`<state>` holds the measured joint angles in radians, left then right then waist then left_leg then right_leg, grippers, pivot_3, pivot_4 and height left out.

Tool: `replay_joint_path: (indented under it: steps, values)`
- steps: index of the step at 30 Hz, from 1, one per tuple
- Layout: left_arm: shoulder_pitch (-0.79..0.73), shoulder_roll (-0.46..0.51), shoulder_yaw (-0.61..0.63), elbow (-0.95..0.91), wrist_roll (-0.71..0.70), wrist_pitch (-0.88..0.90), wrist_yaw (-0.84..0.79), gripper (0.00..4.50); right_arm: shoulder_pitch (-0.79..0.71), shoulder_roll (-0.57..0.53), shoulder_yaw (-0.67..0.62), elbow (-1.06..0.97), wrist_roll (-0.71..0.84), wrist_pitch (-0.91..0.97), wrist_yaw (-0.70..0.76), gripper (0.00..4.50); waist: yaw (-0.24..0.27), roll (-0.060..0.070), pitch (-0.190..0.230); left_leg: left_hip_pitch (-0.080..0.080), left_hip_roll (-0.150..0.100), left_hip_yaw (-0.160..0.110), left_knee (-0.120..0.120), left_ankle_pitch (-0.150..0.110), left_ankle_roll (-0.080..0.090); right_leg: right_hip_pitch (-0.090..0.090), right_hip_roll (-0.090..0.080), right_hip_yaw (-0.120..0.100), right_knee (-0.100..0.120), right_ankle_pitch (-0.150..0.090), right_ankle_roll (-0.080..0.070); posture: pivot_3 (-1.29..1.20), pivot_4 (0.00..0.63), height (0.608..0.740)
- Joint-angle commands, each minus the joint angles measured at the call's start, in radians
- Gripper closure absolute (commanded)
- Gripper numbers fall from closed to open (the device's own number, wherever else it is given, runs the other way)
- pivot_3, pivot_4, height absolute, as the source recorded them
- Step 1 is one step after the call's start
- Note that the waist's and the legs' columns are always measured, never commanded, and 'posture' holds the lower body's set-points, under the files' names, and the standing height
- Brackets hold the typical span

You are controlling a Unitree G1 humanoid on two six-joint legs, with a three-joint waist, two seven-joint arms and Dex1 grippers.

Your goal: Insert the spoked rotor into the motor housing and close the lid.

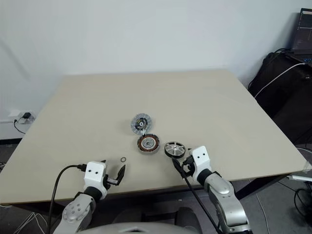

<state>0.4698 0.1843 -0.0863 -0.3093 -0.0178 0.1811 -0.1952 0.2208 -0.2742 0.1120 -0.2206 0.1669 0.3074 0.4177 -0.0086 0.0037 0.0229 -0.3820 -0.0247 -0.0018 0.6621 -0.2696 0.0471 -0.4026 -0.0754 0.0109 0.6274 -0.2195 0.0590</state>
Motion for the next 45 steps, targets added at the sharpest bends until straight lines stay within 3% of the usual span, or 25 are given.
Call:
replay_joint_path:
  steps: [1,9,23,34,38,45]
  values:
    - [-0.012,-0.006,0.001,-0.003,0.008,-0.025,0.009,0.00,-0.008,0.003,-0.002,-0.028,-0.003,-0.018,-0.004,0.02,0.000,0.000,0.000,0.000,0.000,0.000,0.000,0.000,0.000,0.000,0.000,0.000,0.000,0.000,0.000,0.00,0.000,0.740]
    - [-0.022,-0.012,0.004,0.011,0.013,-0.026,0.019,0.00,-0.007,0.003,0.003,-0.045,-0.001,-0.005,-0.009,0.02,0.000,0.000,0.000,0.000,0.000,0.000,0.000,0.000,0.000,0.000,0.000,0.000,0.000,0.000,0.000,0.00,0.000,0.740]
    - [-0.269,-0.014,-0.025,0.215,0.030,0.075,-0.018,0.00,-0.017,0.016,0.014,-0.050,-0.002,0.004,-0.017,0.02,0.007,-0.001,0.000,0.000,-0.001,0.000,0.000,0.002,0.004,0.000,0.006,0.000,0.000,0.001,0.000,0.00,0.000,0.740]
    - [-0.275,0.001,-0.067,0.241,0.063,0.217,-0.041,0.00,0.001,0.021,0.018,-0.055,-0.001,-0.001,-0.027,0.02,0.013,0.001,-0.003,0.002,-0.001,0.000,0.001,0.001,0.002,0.002,0.001,0.000,0.000,0.000,0.000,0.00,0.000,0.740]
    - [-0.276,0.013,-0.080,0.226,0.084,0.263,-0.032,0.85,-0.002,0.021,0.016,-0.050,0.001,-0.001,-0.027,0.00,0.012,0.002,-0.005,0.003,0.000,0.000,0.001,0.000,0.001,0.003,0.001,0.000,0.000,0.000,0.001,0.00,0.000,0.740]
    - [-0.264,0.003,-0.063,0.184,0.046,0.291,-0.037,3.24,-0.004,0.023,0.016,-0.043,0.001,-0.003,-0.029,0.00,0.003,0.002,-0.005,0.004,0.000,0.000,0.000,0.000,0.000,0.003,0.001,0.000,0.001,0.000,0.000,0.00,0.000,0.740]
